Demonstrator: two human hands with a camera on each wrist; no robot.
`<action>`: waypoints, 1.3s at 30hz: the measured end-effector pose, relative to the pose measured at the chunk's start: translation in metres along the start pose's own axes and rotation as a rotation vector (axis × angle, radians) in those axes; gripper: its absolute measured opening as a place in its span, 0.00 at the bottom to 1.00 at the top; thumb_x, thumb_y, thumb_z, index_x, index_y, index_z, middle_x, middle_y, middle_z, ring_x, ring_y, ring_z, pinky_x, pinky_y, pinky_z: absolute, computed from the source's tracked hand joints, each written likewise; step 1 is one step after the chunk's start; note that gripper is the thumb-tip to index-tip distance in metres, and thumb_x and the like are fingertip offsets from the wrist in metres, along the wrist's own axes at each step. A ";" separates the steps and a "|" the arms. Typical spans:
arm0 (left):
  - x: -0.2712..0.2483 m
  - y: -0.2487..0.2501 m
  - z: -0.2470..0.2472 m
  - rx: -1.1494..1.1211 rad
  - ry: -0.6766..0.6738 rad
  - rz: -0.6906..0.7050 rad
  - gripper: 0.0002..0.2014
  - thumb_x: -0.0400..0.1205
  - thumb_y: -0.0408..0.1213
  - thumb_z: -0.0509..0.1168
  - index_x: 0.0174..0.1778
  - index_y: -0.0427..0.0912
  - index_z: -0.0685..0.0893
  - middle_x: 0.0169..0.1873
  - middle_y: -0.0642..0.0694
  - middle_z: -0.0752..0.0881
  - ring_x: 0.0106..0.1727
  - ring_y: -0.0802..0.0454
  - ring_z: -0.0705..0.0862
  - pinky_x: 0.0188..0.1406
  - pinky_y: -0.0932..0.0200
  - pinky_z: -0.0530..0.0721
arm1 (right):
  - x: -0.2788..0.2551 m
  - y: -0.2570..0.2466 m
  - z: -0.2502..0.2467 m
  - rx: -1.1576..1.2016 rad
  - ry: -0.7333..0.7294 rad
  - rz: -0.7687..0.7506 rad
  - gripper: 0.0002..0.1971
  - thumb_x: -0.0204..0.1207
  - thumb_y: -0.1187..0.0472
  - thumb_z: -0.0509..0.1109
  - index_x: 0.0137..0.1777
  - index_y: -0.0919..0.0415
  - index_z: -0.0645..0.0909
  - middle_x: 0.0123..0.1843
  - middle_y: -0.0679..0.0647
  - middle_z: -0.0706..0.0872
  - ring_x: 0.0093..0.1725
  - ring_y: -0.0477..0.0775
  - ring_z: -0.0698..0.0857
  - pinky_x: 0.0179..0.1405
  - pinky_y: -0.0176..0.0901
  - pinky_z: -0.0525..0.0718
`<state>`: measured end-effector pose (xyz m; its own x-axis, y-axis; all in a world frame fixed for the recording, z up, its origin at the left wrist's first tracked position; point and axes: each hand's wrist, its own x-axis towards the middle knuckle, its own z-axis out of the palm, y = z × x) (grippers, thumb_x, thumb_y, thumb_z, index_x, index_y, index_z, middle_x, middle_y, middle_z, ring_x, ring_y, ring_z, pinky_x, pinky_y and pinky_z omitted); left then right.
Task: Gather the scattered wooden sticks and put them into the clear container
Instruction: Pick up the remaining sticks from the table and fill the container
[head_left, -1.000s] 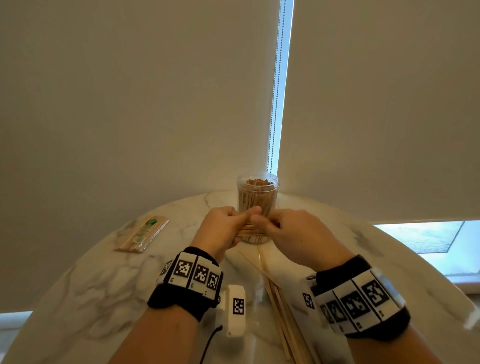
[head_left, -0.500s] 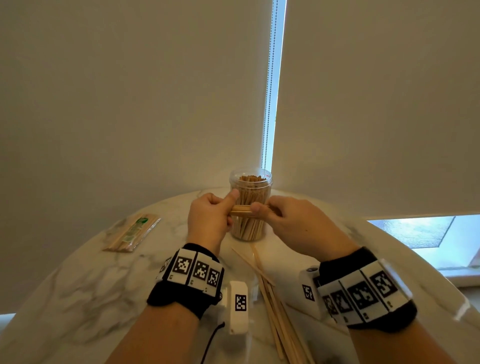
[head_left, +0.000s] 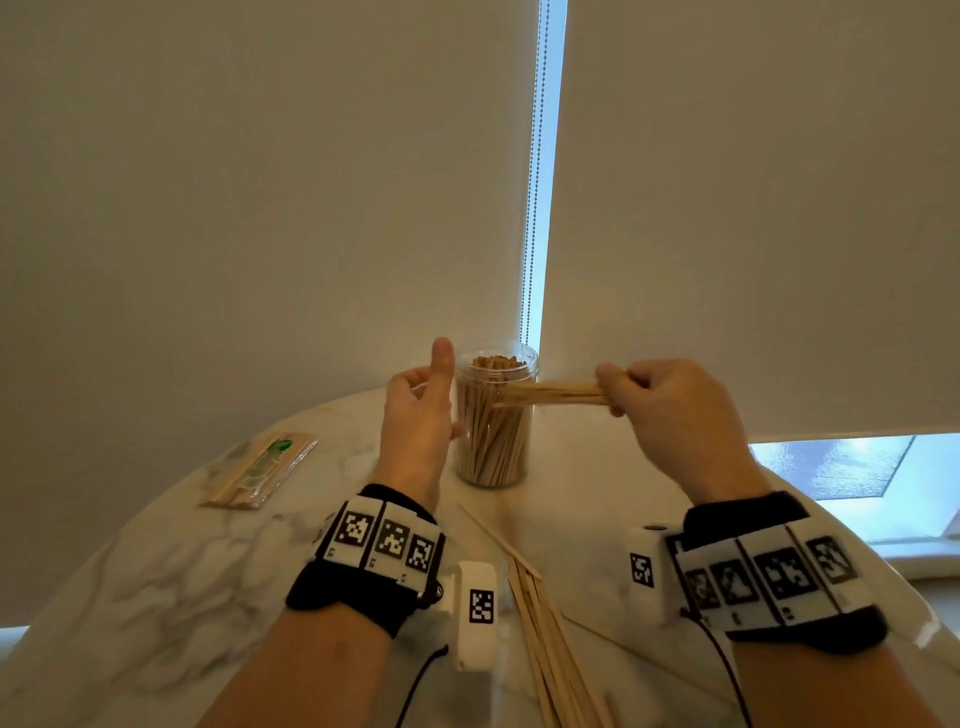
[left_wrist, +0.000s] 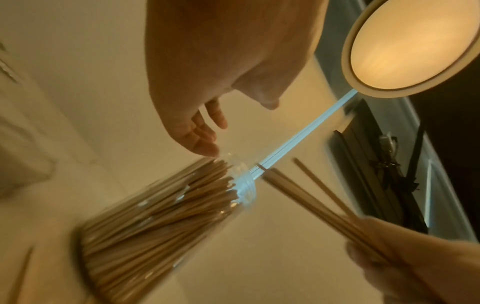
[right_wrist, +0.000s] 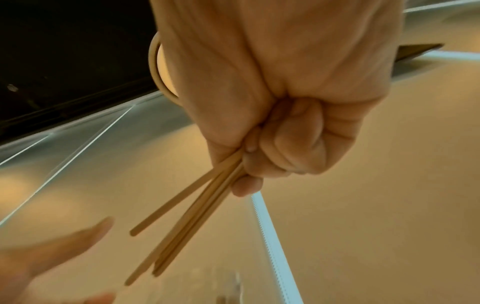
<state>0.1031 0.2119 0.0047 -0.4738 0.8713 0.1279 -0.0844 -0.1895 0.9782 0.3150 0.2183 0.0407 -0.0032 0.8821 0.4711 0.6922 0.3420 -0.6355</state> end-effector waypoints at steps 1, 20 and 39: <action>0.004 0.002 -0.001 -0.002 -0.010 -0.001 0.35 0.73 0.72 0.63 0.67 0.50 0.74 0.59 0.53 0.80 0.59 0.55 0.81 0.59 0.52 0.85 | 0.002 0.004 -0.007 0.016 0.053 0.016 0.25 0.83 0.43 0.66 0.31 0.58 0.85 0.20 0.51 0.76 0.25 0.53 0.76 0.26 0.44 0.67; 0.056 -0.035 0.021 0.408 -0.237 0.119 0.57 0.69 0.50 0.83 0.86 0.52 0.51 0.78 0.43 0.69 0.76 0.44 0.73 0.77 0.48 0.73 | 0.109 -0.078 0.043 -0.736 -0.307 -0.338 0.20 0.84 0.44 0.65 0.49 0.61 0.87 0.44 0.55 0.88 0.43 0.56 0.85 0.40 0.45 0.80; 0.050 -0.028 0.019 0.396 -0.236 0.064 0.57 0.71 0.47 0.83 0.87 0.53 0.49 0.79 0.44 0.67 0.76 0.42 0.73 0.74 0.44 0.74 | 0.118 -0.100 0.093 -0.792 -0.607 -0.248 0.15 0.89 0.58 0.61 0.66 0.66 0.82 0.62 0.59 0.88 0.55 0.57 0.85 0.57 0.43 0.83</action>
<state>0.0983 0.2690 -0.0133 -0.2510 0.9514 0.1785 0.3012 -0.0985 0.9485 0.1785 0.3184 0.1025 -0.4228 0.9062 0.0054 0.8992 0.4187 0.1270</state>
